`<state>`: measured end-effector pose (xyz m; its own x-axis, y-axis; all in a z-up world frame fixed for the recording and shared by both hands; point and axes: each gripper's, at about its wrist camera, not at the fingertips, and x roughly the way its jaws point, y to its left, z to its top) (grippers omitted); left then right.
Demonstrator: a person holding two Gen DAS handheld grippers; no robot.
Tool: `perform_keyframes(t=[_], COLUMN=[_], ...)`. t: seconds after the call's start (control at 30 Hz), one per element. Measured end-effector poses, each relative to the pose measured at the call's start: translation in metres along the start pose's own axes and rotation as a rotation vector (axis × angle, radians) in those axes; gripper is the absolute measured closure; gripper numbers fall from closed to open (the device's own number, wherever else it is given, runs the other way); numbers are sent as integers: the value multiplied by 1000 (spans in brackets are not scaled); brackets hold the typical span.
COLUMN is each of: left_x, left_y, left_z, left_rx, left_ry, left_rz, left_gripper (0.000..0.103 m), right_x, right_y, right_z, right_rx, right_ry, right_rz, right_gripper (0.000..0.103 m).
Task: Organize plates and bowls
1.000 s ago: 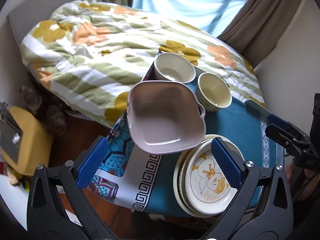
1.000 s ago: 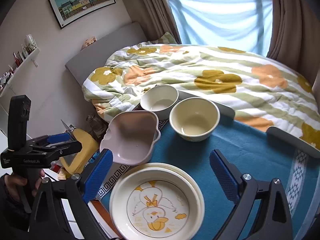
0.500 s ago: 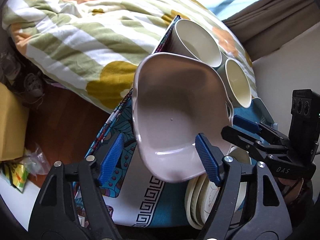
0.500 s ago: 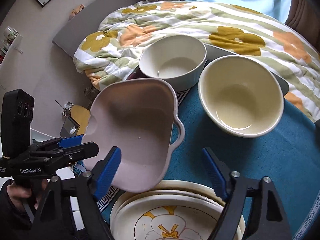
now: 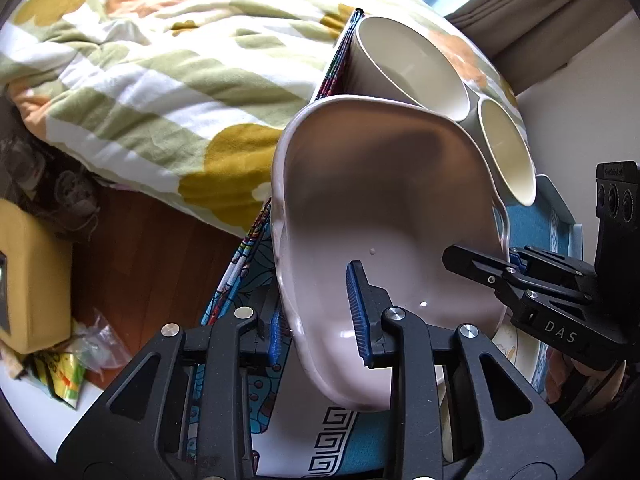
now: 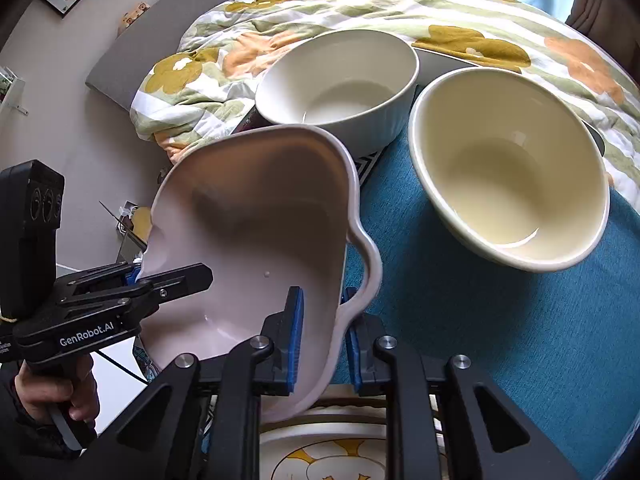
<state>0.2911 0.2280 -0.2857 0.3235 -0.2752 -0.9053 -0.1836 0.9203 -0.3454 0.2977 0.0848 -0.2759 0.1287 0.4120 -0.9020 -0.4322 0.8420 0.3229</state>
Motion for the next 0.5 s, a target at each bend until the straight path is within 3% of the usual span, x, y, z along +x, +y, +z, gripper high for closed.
perform_keyframes(t=[0.27,0.5], left_x=[-37,-92], left_y=[-26,-86], left_z=[-6,-27], left_rx=[88,156], left_ry=[-83,-194], left_rz=[56,78], left_gripper=[78,78], right_x=[-26,-94], right_y=[9,9], right_z=[-12,-39], right_rx=[-21,-41], right_ry=[-79,-210], right_rz=[-5,4], right_gripper=[85,85])
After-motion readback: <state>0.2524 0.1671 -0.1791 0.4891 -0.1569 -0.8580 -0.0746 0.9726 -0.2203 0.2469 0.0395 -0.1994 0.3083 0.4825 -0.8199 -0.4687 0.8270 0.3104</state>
